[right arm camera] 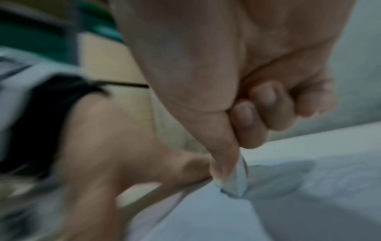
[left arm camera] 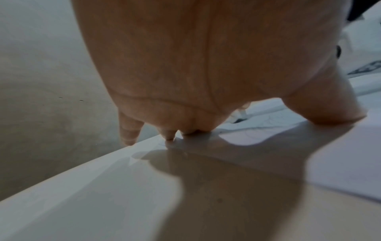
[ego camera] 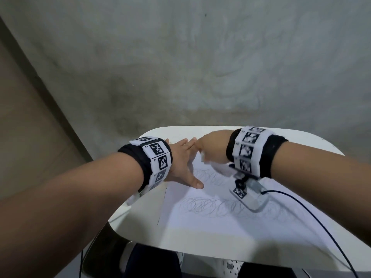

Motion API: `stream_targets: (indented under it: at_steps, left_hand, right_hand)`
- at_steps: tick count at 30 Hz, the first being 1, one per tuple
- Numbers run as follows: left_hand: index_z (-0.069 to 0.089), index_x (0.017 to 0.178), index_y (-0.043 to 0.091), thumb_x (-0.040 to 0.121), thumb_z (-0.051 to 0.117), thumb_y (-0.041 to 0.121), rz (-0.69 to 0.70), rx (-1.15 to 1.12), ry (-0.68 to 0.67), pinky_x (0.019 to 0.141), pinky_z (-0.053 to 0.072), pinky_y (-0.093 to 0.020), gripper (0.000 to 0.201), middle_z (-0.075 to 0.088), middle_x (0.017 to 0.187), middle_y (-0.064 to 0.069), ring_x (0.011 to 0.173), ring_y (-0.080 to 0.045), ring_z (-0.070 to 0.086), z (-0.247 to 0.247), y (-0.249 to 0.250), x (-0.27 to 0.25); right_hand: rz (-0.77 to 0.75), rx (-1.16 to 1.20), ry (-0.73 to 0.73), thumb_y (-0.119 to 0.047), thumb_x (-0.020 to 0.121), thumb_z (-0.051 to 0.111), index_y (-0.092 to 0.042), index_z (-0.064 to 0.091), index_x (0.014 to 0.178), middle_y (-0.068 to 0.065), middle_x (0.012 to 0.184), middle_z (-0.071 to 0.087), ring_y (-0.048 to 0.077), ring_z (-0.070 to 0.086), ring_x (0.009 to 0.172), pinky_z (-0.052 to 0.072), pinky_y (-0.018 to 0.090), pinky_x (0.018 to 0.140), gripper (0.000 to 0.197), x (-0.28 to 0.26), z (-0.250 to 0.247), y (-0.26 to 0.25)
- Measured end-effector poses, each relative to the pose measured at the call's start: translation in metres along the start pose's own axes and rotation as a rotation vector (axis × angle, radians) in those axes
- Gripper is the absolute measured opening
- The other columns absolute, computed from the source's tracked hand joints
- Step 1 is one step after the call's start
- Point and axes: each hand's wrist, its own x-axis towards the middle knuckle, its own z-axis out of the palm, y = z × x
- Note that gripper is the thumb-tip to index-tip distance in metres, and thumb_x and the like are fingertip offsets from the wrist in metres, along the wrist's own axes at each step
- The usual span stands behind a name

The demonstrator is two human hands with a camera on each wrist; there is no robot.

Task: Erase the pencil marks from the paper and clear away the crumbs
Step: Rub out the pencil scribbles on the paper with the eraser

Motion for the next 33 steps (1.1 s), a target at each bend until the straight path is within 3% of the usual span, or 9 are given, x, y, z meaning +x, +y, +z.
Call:
stream_targets:
  at_steps: [1, 5, 9, 13, 16, 20, 25, 28, 33]
  left_hand:
    - [-0.027, 0.151, 0.022, 0.074, 0.049, 0.084, 0.005, -0.002, -0.003, 0.119, 0.0, -0.057, 0.124, -0.03, 0.159, 0.007, 0.15, -0.015, -0.017, 0.0, 0.0, 0.0]
    - [-0.027, 0.15, 0.02, 0.075, 0.048, 0.084, 0.001, 0.008, -0.019, 0.12, 0.0, -0.056, 0.124, -0.032, 0.158, 0.007, 0.149, -0.015, -0.018, -0.001, 0.0, -0.002]
    - [-0.027, 0.15, 0.021, 0.075, 0.047, 0.085, -0.001, 0.012, -0.024, 0.12, -0.001, -0.056, 0.124, -0.032, 0.158, 0.007, 0.149, -0.014, -0.019, -0.001, 0.0, -0.001]
    - [-0.026, 0.151, 0.02, 0.075, 0.047, 0.085, -0.003, 0.015, -0.024, 0.12, -0.001, -0.056, 0.124, -0.032, 0.158, 0.007, 0.149, -0.014, -0.018, -0.001, -0.001, 0.0]
    - [-0.026, 0.151, 0.021, 0.074, 0.047, 0.086, 0.001, 0.014, -0.012, 0.12, -0.001, -0.056, 0.124, -0.032, 0.158, 0.008, 0.149, -0.014, -0.018, 0.001, -0.001, 0.001]
    - [-0.026, 0.151, 0.022, 0.074, 0.047, 0.086, -0.005, 0.012, -0.003, 0.12, -0.001, -0.056, 0.124, -0.032, 0.158, 0.008, 0.149, -0.013, -0.018, 0.002, -0.002, 0.002]
    - [-0.026, 0.151, 0.022, 0.074, 0.046, 0.086, -0.005, 0.011, -0.003, 0.12, -0.002, -0.055, 0.123, -0.032, 0.158, 0.009, 0.149, -0.013, -0.019, 0.002, -0.003, 0.003]
    - [-0.026, 0.151, 0.021, 0.074, 0.047, 0.085, -0.007, 0.016, -0.005, 0.12, -0.001, -0.055, 0.124, -0.032, 0.158, 0.009, 0.149, -0.013, -0.019, 0.002, -0.002, 0.003]
    - [-0.026, 0.151, 0.023, 0.073, 0.046, 0.087, -0.013, 0.015, 0.002, 0.12, -0.002, -0.055, 0.124, -0.032, 0.158, 0.01, 0.149, -0.012, -0.019, 0.003, -0.003, 0.004]
  right_hand:
    - [0.007, -0.005, -0.01, -0.022, 0.093, 0.054, -0.008, 0.062, 0.113, 0.002, 0.101, 0.066, 0.023, 0.057, 0.081, 0.041, 0.027, 0.063, 0.025, -0.003, -0.002, 0.001]
    - [0.048, -0.071, 0.009, -0.023, 0.092, 0.057, -0.015, 0.054, 0.08, -0.005, 0.072, 0.053, 0.016, 0.052, 0.066, 0.041, 0.025, 0.06, 0.015, -0.004, -0.004, 0.004]
    - [0.011, 0.014, 0.001, -0.026, 0.094, 0.052, -0.01, 0.061, 0.105, 0.0, 0.096, 0.065, 0.021, 0.057, 0.083, 0.044, 0.029, 0.069, 0.021, -0.007, -0.001, 0.003]
    - [0.002, -0.002, 0.016, -0.021, 0.093, 0.055, -0.011, 0.061, 0.107, 0.0, 0.105, 0.066, 0.021, 0.058, 0.084, 0.048, 0.029, 0.071, 0.018, -0.013, -0.002, 0.006]
    - [-0.014, 0.032, 0.004, -0.021, 0.095, 0.051, -0.01, 0.058, 0.106, 0.003, 0.098, 0.061, 0.021, 0.052, 0.083, 0.042, 0.025, 0.065, 0.017, -0.016, -0.002, 0.006]
    - [0.014, -0.096, -0.006, -0.019, 0.095, 0.051, -0.01, 0.057, 0.106, -0.002, 0.079, 0.054, 0.019, 0.052, 0.08, 0.046, 0.029, 0.071, 0.016, -0.017, -0.003, 0.007]
    - [-0.025, -0.18, 0.02, -0.024, 0.094, 0.05, -0.012, 0.058, 0.107, 0.002, 0.102, 0.064, 0.022, 0.058, 0.086, 0.047, 0.028, 0.073, 0.019, -0.018, -0.002, 0.016]
    - [-0.082, -0.277, 0.03, -0.028, 0.091, 0.059, -0.022, 0.055, 0.11, -0.006, 0.108, 0.064, 0.016, 0.061, 0.099, 0.041, 0.016, 0.064, 0.02, -0.016, 0.008, 0.015]
    - [0.049, -0.133, 0.076, -0.026, 0.093, 0.053, -0.014, 0.055, 0.097, -0.005, 0.089, 0.062, 0.021, 0.061, 0.08, 0.052, 0.03, 0.074, 0.012, -0.022, 0.001, 0.019]
